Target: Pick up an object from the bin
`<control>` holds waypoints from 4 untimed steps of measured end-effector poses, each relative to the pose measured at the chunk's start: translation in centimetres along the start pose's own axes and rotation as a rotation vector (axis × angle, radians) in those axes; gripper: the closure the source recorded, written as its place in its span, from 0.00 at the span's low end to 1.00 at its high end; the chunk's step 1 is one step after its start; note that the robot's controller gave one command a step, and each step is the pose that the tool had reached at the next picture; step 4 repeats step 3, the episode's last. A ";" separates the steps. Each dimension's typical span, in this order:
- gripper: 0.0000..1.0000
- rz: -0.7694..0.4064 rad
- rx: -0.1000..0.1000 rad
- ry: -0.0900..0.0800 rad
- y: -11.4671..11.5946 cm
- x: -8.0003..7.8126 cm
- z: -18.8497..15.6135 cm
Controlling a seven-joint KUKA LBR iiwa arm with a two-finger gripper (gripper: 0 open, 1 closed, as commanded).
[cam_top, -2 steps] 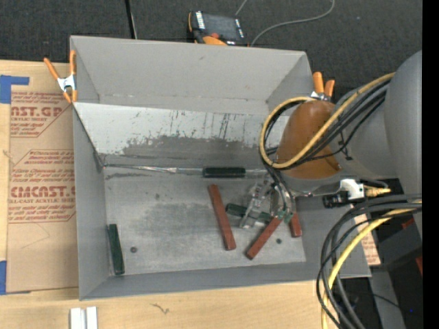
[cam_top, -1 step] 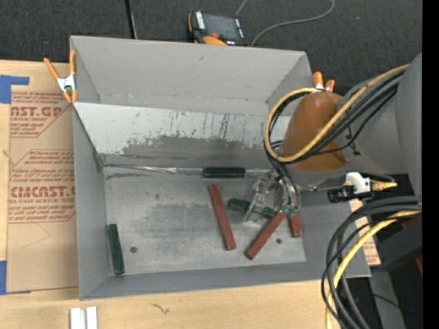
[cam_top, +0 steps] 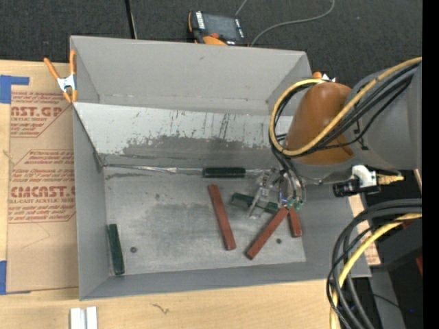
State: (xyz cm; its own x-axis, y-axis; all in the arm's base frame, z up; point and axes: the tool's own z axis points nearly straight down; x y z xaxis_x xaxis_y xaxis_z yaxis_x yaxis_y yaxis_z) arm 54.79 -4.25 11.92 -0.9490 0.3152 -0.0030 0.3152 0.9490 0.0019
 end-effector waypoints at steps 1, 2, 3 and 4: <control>1.00 -0.001 0.000 -0.001 0.1 -0.1 -3.0; 1.00 -0.001 0.000 0.000 0.2 -0.1 -4.9; 1.00 -0.002 0.000 -0.001 0.2 -0.2 -7.5; 1.00 -0.002 0.000 -0.001 0.2 -0.2 -7.5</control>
Offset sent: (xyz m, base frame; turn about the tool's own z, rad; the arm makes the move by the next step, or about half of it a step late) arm 0.0001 -0.0001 0.0289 0.0000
